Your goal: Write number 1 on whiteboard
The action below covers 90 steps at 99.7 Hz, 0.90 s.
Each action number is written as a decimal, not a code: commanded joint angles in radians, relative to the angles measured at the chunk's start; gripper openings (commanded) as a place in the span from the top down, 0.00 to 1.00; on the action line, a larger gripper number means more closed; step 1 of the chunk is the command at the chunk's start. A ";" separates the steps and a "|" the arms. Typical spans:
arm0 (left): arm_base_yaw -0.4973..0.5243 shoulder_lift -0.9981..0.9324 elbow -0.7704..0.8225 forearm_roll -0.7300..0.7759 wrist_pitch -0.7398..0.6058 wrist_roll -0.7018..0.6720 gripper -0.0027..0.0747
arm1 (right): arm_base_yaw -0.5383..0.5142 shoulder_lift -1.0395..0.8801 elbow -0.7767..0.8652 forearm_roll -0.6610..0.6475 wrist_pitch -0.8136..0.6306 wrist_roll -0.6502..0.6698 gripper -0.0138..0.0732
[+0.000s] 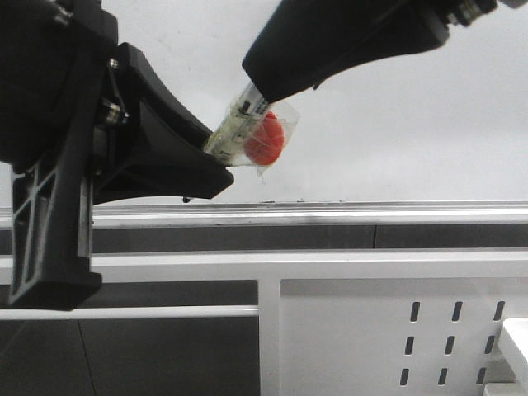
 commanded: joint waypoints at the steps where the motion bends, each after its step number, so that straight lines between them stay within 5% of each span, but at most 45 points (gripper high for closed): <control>1: -0.005 -0.018 -0.033 -0.015 -0.065 -0.016 0.99 | 0.003 -0.013 -0.035 0.017 -0.073 -0.009 0.93; 19: -0.005 -0.039 -0.033 -0.015 -0.062 -0.016 0.93 | 0.003 -0.013 -0.035 0.039 -0.081 0.037 0.93; 38: -0.005 -0.118 -0.033 -0.086 -0.033 -0.016 0.54 | -0.005 -0.027 -0.033 0.039 -0.068 0.037 0.93; 48: -0.005 -0.173 -0.028 -0.184 0.006 -0.016 0.43 | -0.050 -0.038 -0.031 0.039 -0.052 0.052 0.93; 75: 0.002 -0.323 0.031 -0.387 -0.010 -0.016 0.48 | -0.173 -0.154 0.051 0.047 -0.106 0.063 0.93; 90: 0.076 -0.361 0.127 -0.575 -0.181 -0.016 0.80 | -0.180 -0.267 0.172 0.089 -0.242 0.063 0.93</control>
